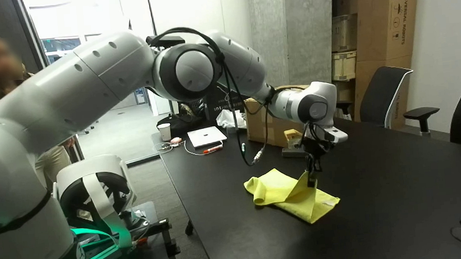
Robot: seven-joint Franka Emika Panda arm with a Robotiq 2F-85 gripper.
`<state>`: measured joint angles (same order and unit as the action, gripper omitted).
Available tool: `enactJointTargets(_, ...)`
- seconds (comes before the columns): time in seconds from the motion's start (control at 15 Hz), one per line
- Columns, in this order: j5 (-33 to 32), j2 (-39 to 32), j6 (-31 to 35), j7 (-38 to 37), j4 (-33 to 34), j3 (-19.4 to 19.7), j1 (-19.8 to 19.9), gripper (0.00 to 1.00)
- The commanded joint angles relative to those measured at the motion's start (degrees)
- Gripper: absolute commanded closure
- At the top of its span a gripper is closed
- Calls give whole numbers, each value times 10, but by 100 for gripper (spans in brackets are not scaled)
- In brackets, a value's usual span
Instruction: Fold the towel on the table
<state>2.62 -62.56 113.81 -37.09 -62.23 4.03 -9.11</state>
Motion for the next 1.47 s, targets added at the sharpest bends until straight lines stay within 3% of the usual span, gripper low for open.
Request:
enactJointTargets(0.0,-3,-20,-1,-44,45,11,-9,71)
enactJointTargets(0.33,-3,-13,13,-63,42,6,-11,35)
enactJointTargets(0.67,-16,43,77,12,-57,-12,-26,1)
enactJointTargets(1.07,-14,120,178,158,-217,-49,-47,0)
enactJointTargets(1.4,-12,186,248,287,-351,-88,-36,0)
